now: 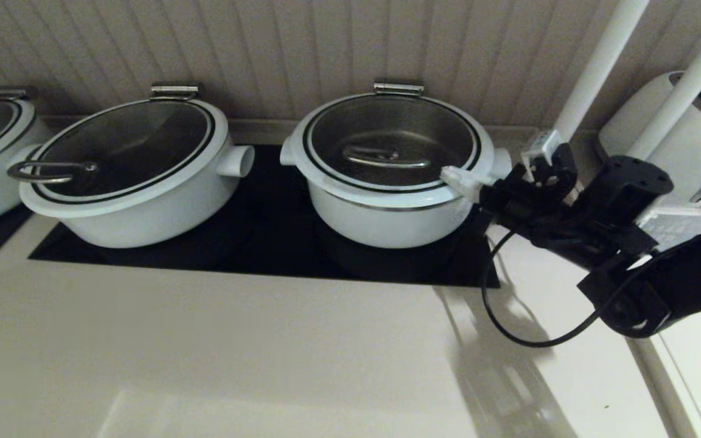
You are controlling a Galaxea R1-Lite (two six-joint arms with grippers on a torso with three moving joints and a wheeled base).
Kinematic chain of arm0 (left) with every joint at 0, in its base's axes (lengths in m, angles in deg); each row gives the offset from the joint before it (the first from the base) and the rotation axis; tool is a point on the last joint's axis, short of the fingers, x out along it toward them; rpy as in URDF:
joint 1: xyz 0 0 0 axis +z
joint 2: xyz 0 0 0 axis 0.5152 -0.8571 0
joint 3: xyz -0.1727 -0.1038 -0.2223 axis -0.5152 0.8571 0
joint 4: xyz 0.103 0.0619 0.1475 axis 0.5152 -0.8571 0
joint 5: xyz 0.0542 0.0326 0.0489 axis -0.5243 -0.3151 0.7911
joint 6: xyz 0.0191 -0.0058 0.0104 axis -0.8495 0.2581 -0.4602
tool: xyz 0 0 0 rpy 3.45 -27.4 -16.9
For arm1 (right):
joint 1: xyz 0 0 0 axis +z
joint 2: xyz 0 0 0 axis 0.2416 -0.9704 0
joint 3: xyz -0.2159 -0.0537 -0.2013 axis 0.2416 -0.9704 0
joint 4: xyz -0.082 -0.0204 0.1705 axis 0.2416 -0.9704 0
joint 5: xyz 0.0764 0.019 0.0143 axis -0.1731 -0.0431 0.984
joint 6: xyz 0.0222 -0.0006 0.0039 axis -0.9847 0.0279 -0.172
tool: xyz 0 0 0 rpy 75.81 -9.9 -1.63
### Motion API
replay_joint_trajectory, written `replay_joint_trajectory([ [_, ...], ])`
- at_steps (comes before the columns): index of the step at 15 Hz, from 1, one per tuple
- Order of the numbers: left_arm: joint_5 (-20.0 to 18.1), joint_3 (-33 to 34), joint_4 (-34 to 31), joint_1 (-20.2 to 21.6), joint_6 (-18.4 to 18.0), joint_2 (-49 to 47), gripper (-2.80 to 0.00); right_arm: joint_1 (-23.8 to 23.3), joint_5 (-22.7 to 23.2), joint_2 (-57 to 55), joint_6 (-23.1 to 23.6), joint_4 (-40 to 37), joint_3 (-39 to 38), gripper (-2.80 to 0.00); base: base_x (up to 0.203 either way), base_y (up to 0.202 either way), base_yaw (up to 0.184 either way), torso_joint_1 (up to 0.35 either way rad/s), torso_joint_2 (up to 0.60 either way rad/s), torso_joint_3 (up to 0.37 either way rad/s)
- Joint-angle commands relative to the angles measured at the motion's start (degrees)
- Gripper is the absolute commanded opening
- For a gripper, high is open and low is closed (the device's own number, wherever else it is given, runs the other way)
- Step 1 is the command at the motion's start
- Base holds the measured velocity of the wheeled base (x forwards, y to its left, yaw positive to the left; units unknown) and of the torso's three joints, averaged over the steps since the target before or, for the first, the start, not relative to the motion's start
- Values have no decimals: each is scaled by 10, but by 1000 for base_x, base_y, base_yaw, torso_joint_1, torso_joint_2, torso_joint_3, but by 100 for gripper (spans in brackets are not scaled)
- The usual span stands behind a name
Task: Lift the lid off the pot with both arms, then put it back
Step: Close the pot lid
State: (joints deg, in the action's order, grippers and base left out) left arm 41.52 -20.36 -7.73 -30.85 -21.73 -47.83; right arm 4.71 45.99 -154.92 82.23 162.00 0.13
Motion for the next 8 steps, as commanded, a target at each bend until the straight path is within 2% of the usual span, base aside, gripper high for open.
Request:
replay_joint_trajectory([
  [1,0,0,0,0,0,0,-280,0,2,-5,3,5,-5,-280,0,0,0,0,0,0],
  [8,0,0,0,0,0,0,-280,0,5,-9,11,5,-28,-280,0,0,0,0,0,0],
])
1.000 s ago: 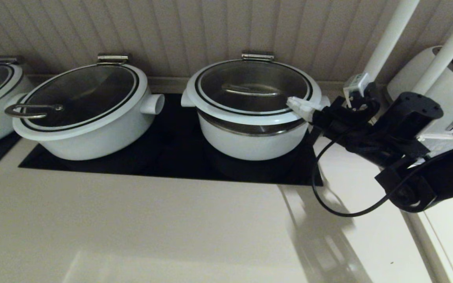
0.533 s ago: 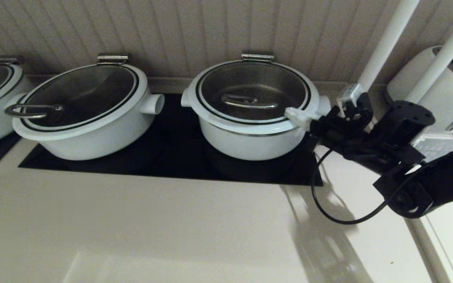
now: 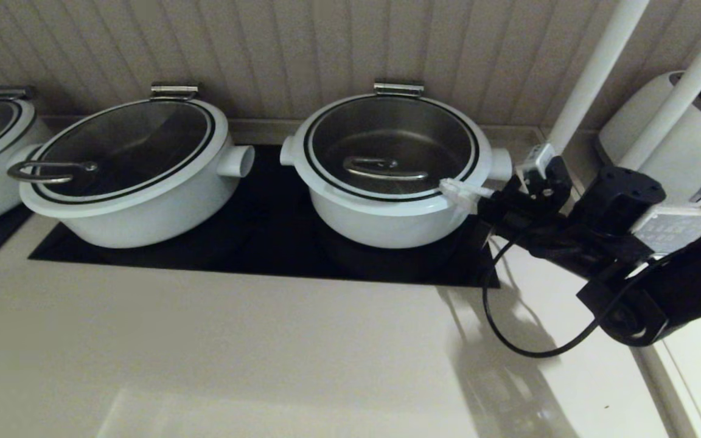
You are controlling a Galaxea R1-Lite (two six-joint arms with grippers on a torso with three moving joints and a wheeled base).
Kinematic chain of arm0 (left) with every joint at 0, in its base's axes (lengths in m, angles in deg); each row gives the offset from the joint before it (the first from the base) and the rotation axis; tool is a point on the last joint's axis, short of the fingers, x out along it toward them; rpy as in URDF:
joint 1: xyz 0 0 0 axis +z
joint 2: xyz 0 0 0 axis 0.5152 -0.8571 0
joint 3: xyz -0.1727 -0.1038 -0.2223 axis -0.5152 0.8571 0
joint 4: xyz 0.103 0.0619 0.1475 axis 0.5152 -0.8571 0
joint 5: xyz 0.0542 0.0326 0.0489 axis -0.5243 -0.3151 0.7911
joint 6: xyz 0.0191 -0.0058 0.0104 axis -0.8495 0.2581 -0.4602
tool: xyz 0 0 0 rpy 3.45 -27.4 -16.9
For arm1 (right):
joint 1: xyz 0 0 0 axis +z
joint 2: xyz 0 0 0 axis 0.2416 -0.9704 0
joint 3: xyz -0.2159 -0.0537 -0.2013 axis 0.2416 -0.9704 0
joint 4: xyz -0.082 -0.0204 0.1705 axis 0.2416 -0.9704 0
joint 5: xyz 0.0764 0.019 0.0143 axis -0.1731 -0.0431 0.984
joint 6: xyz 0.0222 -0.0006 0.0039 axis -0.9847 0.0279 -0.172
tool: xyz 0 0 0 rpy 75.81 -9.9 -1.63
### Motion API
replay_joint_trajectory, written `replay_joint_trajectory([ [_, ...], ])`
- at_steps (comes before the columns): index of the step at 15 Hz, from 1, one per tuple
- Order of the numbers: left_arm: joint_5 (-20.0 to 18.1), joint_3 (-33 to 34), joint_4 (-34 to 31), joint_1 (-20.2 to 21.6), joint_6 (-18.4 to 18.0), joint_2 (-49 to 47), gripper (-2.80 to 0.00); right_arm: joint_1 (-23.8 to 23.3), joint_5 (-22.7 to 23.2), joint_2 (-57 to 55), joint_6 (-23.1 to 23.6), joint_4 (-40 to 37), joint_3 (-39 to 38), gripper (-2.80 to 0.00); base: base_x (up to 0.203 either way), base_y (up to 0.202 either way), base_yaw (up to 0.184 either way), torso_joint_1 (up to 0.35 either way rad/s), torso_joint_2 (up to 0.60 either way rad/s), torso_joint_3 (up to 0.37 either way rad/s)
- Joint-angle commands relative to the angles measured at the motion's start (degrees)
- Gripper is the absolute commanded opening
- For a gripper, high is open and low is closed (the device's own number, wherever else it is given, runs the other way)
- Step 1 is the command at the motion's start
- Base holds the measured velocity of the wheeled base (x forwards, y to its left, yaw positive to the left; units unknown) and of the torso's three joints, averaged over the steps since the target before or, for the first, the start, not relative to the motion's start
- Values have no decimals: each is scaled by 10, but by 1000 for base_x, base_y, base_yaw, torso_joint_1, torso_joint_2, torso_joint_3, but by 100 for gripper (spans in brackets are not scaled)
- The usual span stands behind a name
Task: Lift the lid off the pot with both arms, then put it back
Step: Close the pot lid
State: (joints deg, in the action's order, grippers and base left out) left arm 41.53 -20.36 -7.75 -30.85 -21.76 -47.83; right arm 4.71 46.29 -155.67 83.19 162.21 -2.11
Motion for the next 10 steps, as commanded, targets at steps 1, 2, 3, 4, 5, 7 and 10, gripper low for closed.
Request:
replay_joint_trajectory([
  [1,0,0,0,0,1,0,-280,0,5,-1,2,3,-12,-280,0,0,0,0,0,0],
  [2,0,0,0,0,1,0,-280,0,10,0,2,3,-18,-280,0,0,0,0,0,0],
  [3,0,0,0,0,1,0,-280,0,11,0,2,3,-19,-280,0,0,0,0,0,0],
  [4,0,0,0,0,1,0,-280,0,11,0,2,3,-19,-280,0,0,0,0,0,0],
  [5,0,0,0,0,1,0,-280,0,11,0,2,3,-21,-280,0,0,0,0,0,0],
  [7,0,0,0,0,1,0,-280,0,11,1,3,3,-23,-280,0,0,0,0,0,0],
  [10,0,0,0,0,1,0,-280,0,11,2,3,3,-23,-280,0,0,0,0,0,0],
])
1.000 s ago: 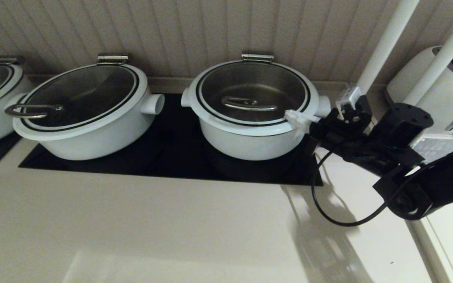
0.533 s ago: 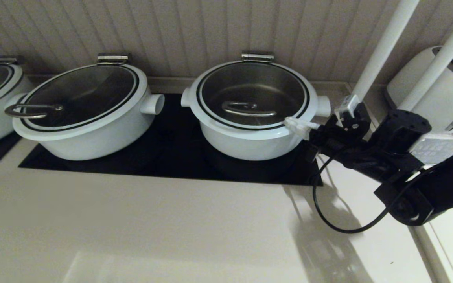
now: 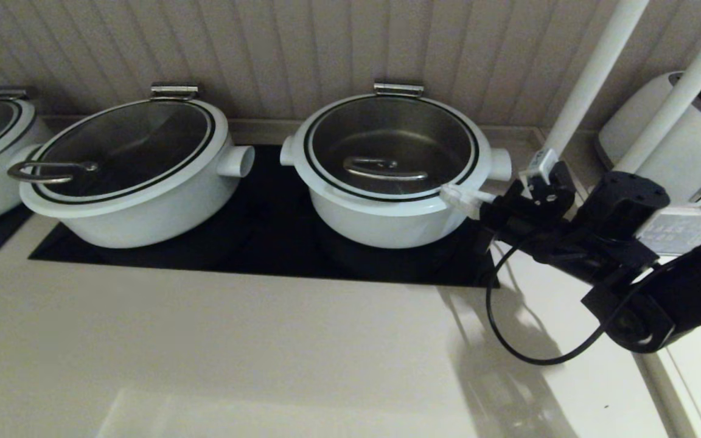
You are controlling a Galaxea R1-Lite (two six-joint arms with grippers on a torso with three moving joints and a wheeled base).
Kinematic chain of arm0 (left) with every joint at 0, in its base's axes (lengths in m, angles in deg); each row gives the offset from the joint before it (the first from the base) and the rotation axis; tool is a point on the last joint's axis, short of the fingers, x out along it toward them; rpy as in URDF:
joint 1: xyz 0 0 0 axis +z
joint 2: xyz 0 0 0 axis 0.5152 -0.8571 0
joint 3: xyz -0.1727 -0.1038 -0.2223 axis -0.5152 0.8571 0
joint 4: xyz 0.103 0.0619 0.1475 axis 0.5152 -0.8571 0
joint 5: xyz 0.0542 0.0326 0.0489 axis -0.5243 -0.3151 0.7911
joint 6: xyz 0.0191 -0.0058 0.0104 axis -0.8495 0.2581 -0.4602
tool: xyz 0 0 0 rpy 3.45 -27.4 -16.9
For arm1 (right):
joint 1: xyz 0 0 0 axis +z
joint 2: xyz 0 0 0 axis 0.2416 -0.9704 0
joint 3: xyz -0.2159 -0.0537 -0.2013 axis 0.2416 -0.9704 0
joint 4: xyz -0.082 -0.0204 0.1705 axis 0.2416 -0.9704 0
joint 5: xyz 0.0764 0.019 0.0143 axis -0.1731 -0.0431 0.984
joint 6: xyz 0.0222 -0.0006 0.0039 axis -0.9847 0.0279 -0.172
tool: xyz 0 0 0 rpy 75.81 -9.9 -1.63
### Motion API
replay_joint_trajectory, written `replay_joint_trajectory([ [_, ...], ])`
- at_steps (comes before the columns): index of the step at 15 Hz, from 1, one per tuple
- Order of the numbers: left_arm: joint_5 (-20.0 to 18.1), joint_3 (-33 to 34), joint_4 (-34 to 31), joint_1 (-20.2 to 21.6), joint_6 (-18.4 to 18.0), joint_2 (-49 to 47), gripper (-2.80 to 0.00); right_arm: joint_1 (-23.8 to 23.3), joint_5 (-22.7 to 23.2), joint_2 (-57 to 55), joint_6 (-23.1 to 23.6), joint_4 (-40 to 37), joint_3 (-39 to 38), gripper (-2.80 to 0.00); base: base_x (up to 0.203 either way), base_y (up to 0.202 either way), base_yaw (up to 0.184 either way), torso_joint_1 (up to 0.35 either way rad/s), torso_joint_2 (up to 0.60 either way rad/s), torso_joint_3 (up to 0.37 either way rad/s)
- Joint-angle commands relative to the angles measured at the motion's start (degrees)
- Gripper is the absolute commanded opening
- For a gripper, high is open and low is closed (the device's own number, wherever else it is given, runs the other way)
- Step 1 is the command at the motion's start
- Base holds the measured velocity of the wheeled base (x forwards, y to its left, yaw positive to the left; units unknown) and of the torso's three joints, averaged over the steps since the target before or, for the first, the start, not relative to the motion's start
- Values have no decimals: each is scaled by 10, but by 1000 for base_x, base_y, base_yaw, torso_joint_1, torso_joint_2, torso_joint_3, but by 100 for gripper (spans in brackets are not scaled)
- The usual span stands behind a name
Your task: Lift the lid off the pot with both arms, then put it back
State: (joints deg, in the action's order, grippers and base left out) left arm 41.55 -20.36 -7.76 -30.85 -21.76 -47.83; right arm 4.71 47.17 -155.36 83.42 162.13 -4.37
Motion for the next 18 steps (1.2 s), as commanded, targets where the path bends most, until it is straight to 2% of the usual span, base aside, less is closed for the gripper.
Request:
replay_joint_trajectory([
  [1,0,0,0,0,1,0,-280,0,2,0,1,4,-1,-280,0,0,0,0,0,0],
  [9,0,0,0,0,1,0,-280,-5,-8,48,-1,3,-27,-280,0,0,0,0,0,0],
  [11,0,0,0,0,1,0,-280,-18,-30,75,-3,2,-45,-280,0,0,0,0,0,0],
  [14,0,0,0,0,1,0,-280,-50,-64,137,-3,-2,-105,-280,0,0,0,0,0,0],
  [18,0,0,0,0,1,0,-280,-115,-75,255,-3,-21,-233,-280,0,0,0,0,0,0],
])
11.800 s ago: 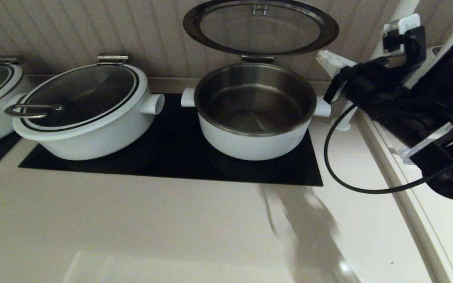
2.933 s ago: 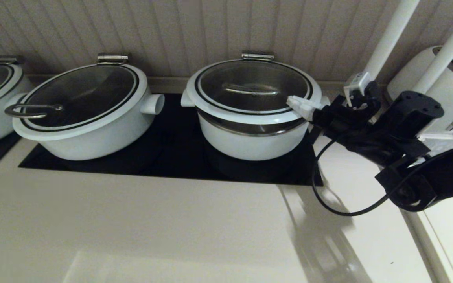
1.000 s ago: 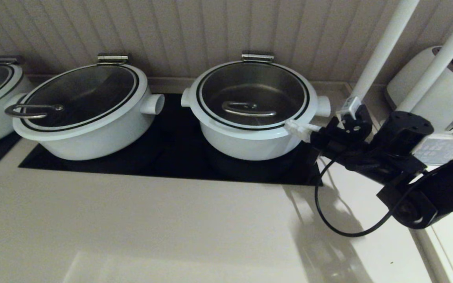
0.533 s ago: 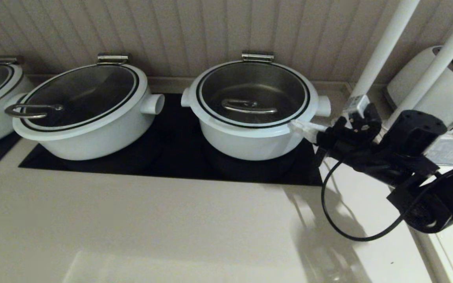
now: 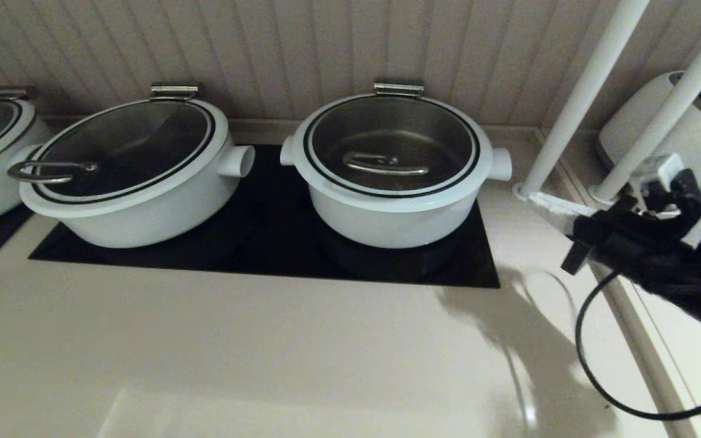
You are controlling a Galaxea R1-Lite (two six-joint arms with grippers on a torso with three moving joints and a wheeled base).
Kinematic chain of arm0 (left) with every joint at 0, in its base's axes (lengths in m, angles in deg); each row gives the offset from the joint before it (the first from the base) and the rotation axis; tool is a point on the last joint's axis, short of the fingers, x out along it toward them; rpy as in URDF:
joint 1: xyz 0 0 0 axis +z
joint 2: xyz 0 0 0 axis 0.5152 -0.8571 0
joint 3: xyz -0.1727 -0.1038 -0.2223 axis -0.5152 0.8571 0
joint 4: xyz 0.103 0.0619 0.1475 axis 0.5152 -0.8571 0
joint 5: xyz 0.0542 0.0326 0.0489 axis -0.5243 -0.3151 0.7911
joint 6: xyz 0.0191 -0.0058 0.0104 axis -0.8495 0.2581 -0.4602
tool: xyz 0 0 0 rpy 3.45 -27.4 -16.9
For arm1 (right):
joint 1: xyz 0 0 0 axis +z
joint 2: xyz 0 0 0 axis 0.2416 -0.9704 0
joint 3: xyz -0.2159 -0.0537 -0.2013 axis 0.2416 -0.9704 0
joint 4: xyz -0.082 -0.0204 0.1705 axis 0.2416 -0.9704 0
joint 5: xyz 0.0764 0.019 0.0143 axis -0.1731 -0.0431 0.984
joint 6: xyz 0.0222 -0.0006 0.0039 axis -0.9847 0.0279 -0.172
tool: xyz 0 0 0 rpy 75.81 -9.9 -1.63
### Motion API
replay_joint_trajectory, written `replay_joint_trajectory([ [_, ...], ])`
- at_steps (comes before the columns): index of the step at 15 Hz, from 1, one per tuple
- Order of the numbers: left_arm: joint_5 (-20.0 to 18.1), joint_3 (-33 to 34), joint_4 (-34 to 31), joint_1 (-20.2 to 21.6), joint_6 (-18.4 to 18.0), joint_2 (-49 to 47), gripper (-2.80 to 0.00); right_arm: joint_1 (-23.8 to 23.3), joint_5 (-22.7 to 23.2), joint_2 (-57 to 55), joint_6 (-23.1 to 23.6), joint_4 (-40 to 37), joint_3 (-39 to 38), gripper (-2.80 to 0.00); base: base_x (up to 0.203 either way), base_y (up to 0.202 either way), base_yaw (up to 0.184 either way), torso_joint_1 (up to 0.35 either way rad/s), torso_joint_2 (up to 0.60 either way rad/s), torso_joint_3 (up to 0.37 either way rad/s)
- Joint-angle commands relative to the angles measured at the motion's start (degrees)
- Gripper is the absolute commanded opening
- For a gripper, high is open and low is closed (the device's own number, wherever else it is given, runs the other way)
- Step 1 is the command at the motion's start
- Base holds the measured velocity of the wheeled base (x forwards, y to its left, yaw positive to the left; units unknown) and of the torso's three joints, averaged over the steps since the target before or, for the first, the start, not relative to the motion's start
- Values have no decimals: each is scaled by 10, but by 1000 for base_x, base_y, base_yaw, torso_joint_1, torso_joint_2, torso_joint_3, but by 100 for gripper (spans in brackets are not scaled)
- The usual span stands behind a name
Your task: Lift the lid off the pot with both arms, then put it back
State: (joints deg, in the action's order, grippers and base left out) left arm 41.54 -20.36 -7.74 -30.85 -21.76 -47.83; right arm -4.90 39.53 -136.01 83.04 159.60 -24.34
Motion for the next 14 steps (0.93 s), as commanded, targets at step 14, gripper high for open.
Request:
replay_joint_trajectory([
  [14,0,0,0,0,1,-1,-280,-115,-124,578,-30,-338,-263,-280,0,0,0,0,0,0],
])
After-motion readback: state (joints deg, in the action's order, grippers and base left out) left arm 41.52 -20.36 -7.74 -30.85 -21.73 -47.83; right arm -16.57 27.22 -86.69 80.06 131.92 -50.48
